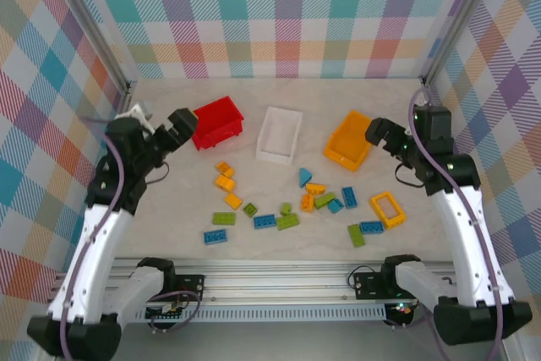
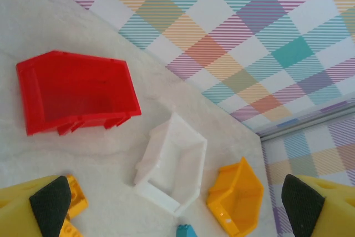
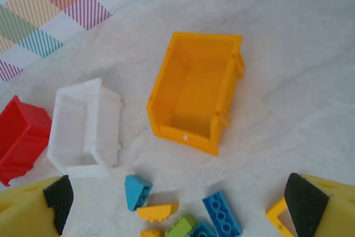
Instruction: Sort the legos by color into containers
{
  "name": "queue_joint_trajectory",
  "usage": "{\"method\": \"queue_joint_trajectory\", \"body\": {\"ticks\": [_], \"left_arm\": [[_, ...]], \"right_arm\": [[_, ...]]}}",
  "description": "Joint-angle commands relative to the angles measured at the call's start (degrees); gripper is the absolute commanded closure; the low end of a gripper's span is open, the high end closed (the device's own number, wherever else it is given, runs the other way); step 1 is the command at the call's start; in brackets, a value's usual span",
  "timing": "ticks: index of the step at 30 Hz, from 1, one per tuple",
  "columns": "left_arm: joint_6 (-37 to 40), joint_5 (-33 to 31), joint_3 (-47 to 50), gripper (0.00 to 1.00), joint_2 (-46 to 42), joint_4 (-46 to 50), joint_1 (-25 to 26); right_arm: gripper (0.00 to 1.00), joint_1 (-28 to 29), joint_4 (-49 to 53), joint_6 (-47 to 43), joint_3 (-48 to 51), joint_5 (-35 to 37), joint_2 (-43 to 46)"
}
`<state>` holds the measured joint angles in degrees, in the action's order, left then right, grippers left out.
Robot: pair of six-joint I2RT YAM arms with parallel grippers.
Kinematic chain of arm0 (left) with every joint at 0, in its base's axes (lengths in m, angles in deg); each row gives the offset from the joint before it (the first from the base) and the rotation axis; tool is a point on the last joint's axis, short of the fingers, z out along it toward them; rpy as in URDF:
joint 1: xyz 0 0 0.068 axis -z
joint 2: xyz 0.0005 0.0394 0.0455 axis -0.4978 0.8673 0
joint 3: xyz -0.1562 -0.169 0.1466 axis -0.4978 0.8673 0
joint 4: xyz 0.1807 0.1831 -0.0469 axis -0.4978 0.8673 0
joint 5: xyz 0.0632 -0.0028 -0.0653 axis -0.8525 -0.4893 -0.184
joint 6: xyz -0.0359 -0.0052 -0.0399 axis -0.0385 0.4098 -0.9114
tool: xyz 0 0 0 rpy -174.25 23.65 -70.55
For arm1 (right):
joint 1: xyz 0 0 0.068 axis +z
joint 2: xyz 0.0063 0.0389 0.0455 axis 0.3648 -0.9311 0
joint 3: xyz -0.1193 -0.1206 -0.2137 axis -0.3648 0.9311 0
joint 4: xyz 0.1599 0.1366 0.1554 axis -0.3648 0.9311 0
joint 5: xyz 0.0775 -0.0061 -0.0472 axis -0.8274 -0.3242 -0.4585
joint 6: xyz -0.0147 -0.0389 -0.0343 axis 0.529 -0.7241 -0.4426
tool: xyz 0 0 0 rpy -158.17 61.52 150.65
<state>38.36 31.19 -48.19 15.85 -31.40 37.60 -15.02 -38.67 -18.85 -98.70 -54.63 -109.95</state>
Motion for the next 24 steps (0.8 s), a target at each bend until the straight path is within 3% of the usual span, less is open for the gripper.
{"method": "queue_joint_trajectory", "body": {"ticks": [1,7,10,14,24], "left_arm": [[-3.9,4.2,3.4,0.0,-2.5,1.5,0.0],[0.8,7.3,5.3,0.05,-5.2,16.1,0.3],[1.8,6.5,7.1,0.12,-3.8,19.8,0.3],[2.3,10.3,8.3,0.25,2.0,18.7,0.3],[3.8,10.2,7.8,0.26,5.1,14.4,0.4]], "right_arm": [[0.0,0.2,5.2,3.5,2.8,-0.5,2.9],[0.0,0.2,9.8,7.3,8.9,-4.1,4.4],[0.0,0.2,7.0,7.6,13.3,-6.0,3.2],[0.02,0.2,2.4,8.0,15.3,-8.7,0.4],[0.03,0.0,-0.7,6.8,13.5,-8.2,-6.7]]}}
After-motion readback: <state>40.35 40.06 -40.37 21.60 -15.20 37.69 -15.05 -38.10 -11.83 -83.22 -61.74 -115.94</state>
